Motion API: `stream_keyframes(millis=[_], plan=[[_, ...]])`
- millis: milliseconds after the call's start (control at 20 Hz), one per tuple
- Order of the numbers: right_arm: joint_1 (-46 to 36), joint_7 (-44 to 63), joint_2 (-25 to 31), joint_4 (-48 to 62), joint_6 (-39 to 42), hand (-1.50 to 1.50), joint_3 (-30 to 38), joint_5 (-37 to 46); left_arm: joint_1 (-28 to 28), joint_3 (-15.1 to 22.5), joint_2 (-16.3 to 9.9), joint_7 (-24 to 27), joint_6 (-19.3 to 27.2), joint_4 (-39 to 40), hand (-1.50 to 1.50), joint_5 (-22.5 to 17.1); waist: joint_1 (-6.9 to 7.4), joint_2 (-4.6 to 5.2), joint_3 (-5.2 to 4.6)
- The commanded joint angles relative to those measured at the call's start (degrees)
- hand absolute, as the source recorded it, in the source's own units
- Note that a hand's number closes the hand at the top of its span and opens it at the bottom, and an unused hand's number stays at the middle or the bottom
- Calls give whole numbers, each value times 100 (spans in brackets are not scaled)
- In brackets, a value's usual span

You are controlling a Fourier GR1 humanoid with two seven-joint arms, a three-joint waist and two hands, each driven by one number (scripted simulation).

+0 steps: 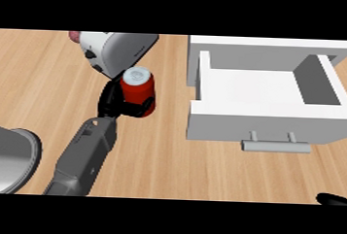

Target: Pick up the can, place it into the drawer and close the drawer

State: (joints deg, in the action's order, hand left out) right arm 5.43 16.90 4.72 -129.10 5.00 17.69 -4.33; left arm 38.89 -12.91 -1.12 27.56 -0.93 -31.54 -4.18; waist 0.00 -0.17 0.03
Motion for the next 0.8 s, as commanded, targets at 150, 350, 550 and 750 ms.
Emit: stream_keyframes(millis=[150,350,550,750], plan=[[-25,-8,-7,48,-53,-150,26,109,127,915,110,-1088,494,-1345,150,-192,9,-8,0],[-54,6,-56,-48,-109,-150,-83,257,448,1362,111,-2115,843,-2120,150,-584,8,-11,-1],[-326,81,80,241,-69,-150,-23,106,1143,1614,112,-2923,1425,-2453,150,-748,5,-5,0],[-122,152,44,-47,-53,-150,50,23,1349,1757,112,-3514,1680,-3016,150,-512,-4,-4,-1]])
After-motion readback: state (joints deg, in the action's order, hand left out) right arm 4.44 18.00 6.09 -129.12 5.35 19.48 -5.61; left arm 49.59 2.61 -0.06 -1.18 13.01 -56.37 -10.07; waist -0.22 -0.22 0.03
